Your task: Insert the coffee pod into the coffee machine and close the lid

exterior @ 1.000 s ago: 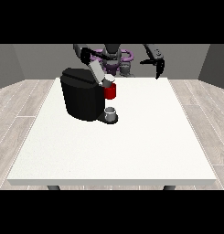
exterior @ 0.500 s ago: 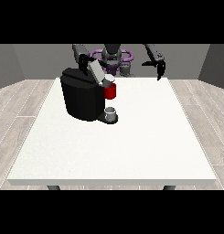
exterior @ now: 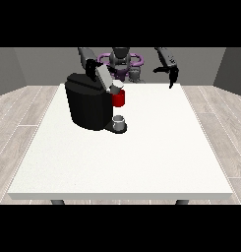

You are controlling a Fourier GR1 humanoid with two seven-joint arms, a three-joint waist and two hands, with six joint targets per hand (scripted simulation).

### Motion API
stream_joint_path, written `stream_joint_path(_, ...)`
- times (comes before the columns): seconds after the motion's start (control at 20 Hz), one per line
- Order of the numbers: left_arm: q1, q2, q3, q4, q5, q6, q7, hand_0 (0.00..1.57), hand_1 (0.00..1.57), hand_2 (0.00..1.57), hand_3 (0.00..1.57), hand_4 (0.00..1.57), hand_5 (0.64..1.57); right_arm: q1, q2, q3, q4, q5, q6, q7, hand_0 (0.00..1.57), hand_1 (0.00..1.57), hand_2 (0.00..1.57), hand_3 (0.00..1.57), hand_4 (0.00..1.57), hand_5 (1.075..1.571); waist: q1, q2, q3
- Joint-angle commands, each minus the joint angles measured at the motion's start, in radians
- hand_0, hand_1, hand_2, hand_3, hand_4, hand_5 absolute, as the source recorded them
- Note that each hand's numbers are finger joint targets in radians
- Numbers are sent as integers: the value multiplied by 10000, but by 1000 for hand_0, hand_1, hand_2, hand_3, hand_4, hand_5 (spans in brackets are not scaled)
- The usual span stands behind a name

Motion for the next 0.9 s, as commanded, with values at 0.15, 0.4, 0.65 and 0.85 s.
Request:
stream_joint_path(0.15,-524,201,128,-21,453,-217,1004,0,0,0,0,343,1571,-757,-49,-95,830,-113,261,280,0,0,0,0,427,1571,307,176,89)
stream_joint_path(0.4,-362,35,-110,719,-185,180,-491,0,0,0,0,351,1571,-1472,158,518,810,579,-104,618,0,0,0,0,360,1571,398,538,82)
stream_joint_path(0.65,-887,134,108,1228,14,136,-574,0,0,0,0,331,1571,-2011,776,1010,536,935,-718,1285,0,0,0,0,442,1571,361,564,77)
stream_joint_path(0.85,-996,464,115,964,162,-217,-394,0,0,0,0,394,1571,-2411,536,847,1075,1172,-880,1109,0,0,0,0,391,1571,860,840,84)
